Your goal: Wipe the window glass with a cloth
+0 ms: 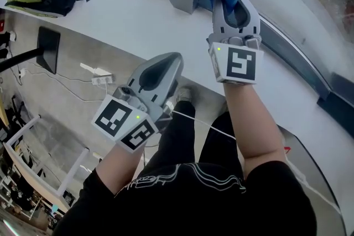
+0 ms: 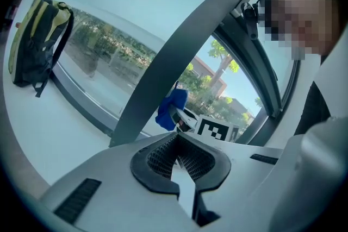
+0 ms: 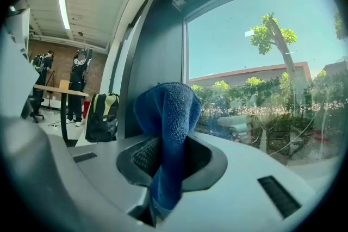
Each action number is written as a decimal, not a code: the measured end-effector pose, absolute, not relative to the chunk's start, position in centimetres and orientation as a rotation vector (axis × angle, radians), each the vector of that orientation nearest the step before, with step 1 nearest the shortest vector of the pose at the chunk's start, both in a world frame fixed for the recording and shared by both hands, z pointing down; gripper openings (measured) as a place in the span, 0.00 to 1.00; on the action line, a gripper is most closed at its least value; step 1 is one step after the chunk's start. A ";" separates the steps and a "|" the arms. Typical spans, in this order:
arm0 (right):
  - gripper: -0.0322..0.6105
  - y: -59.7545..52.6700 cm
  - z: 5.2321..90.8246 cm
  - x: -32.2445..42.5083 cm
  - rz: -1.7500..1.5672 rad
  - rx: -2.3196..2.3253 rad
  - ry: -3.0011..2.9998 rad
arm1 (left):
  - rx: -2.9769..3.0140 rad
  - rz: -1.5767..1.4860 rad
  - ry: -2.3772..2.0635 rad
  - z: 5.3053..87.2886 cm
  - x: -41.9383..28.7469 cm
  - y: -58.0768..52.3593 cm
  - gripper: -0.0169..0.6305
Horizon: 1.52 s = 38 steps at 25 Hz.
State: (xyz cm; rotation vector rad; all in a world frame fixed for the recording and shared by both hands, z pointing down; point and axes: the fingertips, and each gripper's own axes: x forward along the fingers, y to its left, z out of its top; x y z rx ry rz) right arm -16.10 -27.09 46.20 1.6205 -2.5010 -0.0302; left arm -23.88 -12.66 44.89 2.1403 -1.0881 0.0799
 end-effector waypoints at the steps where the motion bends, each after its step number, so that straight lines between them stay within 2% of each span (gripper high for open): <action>1: 0.16 -27.6 46.2 -16.3 -0.034 1.629 -2.497 | 2.138 0.082 -1.090 45.0 -24.2 -12.7 0.04; 9: 0.16 -30.4 47.3 -16.3 -0.024 1.687 -2.453 | 2.128 0.096 -1.090 45.8 -25.2 -12.7 0.04; 18: 0.16 -30.5 48.2 -12.7 0.006 1.741 -2.379 | 2.130 0.105 -1.074 46.1 -23.3 -12.8 0.04; 38: 0.16 -25.5 46.4 3.3 0.078 1.937 -2.277 | 2.252 0.191 -0.840 45.3 -7.3 -9.6 0.04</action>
